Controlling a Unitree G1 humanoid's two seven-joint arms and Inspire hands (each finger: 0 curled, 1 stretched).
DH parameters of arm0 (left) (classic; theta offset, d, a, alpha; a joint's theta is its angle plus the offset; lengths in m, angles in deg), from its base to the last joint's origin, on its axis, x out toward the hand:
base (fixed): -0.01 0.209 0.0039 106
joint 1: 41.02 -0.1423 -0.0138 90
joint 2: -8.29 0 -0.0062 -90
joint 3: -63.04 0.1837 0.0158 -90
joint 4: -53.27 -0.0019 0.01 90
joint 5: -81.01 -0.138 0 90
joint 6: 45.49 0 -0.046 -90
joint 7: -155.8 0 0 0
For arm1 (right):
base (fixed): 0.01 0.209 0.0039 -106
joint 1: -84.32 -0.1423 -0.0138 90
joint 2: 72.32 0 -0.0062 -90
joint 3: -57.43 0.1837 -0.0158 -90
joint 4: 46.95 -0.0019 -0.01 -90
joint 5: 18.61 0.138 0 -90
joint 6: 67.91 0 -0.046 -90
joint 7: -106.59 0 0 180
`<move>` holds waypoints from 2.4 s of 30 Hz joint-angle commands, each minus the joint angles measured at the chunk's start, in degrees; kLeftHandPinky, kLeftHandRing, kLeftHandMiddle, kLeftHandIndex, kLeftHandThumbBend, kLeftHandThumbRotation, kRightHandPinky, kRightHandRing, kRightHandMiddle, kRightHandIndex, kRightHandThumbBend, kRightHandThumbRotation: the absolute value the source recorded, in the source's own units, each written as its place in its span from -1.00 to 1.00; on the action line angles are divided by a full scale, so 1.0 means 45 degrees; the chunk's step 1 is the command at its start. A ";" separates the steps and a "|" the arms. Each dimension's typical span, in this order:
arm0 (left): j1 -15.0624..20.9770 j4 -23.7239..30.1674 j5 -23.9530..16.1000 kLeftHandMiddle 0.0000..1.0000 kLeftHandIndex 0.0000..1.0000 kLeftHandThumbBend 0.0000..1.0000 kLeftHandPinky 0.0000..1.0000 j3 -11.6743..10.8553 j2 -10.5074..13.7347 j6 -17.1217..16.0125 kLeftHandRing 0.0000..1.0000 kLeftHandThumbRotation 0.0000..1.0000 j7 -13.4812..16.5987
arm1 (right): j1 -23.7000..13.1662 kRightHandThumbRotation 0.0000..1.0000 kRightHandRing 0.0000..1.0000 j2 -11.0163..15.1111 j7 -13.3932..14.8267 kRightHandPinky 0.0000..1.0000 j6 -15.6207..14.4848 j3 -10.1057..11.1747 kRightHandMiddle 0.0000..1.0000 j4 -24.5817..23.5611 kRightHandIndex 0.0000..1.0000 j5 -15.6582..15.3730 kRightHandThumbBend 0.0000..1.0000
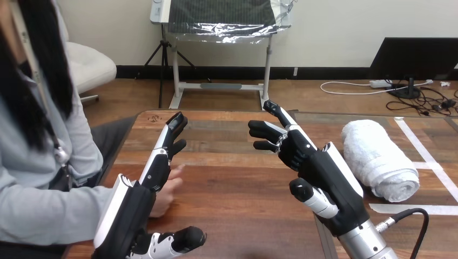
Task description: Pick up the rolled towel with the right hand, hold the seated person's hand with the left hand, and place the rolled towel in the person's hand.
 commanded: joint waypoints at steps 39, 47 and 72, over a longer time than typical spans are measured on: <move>0.0513 0.0481 0.0237 1.00 1.00 1.00 0.94 -0.0142 -0.0127 0.0326 1.00 0.56 -0.0231 | -0.0935 0.44 0.73 0.0278 0.0852 0.60 -0.0150 0.0309 0.80 -0.0154 0.90 -0.0232 1.00; 0.0545 0.0457 0.0473 1.00 1.00 1.00 0.95 -0.0033 -0.0143 0.0394 1.00 0.52 -0.0381 | -0.1354 0.27 0.76 0.0439 0.1243 0.63 -0.0514 0.0566 0.81 -0.0172 0.89 -0.0117 1.00; 0.0708 0.0179 0.0281 1.00 1.00 1.00 0.83 -0.0138 -0.0335 0.0193 1.00 0.54 -0.0335 | -0.3510 0.01 0.89 0.1672 0.5881 0.90 -0.2688 0.1582 0.84 -0.0238 0.81 -0.2925 1.00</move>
